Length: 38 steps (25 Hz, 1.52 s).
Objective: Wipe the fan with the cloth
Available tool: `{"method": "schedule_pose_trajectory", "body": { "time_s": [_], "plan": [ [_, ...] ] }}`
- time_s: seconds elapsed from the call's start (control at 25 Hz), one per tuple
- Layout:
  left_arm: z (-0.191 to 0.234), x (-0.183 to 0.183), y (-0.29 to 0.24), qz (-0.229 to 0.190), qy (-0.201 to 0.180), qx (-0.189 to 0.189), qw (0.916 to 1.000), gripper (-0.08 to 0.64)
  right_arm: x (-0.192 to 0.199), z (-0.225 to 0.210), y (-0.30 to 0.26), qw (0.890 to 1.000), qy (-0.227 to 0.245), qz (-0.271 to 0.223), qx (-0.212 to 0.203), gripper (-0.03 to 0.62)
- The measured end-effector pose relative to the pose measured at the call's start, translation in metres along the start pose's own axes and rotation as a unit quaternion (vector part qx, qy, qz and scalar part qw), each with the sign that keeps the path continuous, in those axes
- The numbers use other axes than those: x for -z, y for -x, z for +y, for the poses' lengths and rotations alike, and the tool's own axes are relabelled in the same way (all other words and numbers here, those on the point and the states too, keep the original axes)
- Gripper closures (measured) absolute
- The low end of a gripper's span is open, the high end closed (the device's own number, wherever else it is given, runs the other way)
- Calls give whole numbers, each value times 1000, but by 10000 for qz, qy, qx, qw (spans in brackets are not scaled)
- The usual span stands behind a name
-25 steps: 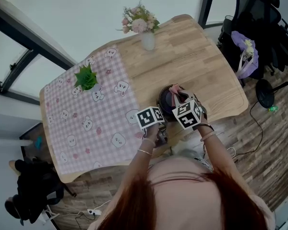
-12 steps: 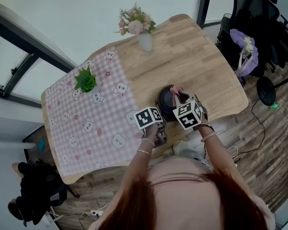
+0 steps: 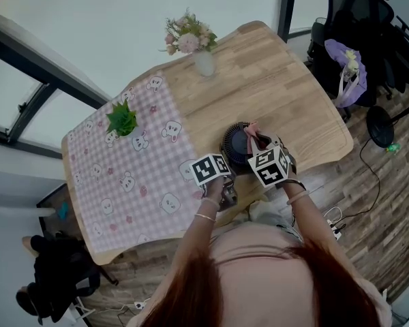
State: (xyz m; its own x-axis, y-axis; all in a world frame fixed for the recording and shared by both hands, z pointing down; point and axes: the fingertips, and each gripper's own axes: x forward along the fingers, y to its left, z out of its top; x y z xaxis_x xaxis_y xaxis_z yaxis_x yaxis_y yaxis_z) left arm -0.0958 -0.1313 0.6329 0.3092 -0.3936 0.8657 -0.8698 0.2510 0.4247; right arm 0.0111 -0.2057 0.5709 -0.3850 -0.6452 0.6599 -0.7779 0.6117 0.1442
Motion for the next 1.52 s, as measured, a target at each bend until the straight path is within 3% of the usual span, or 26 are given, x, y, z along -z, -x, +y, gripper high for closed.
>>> {"method": "schedule_pose_trajectory", "body": {
  "time_s": [0.32, 0.84, 1.2, 1.52],
  "plan": [
    [2, 0, -3, -4, -131, -122, 9998, 477, 7, -5, 4, 9999, -109, -8, 73, 569],
    [-5, -3, 7, -1, -276, -22, 9996, 476, 17, -14, 17, 9993, -345, 101, 98, 569],
    [-19, -16, 33, -584, -397, -150, 9974, 476, 1, -29, 43, 9972, -588, -465, 55, 569],
    [-41, -15, 51, -1203, -844, -200, 9889, 483, -11, -39, 68, 9950, -426, -861, -287, 569]
  ]
}}
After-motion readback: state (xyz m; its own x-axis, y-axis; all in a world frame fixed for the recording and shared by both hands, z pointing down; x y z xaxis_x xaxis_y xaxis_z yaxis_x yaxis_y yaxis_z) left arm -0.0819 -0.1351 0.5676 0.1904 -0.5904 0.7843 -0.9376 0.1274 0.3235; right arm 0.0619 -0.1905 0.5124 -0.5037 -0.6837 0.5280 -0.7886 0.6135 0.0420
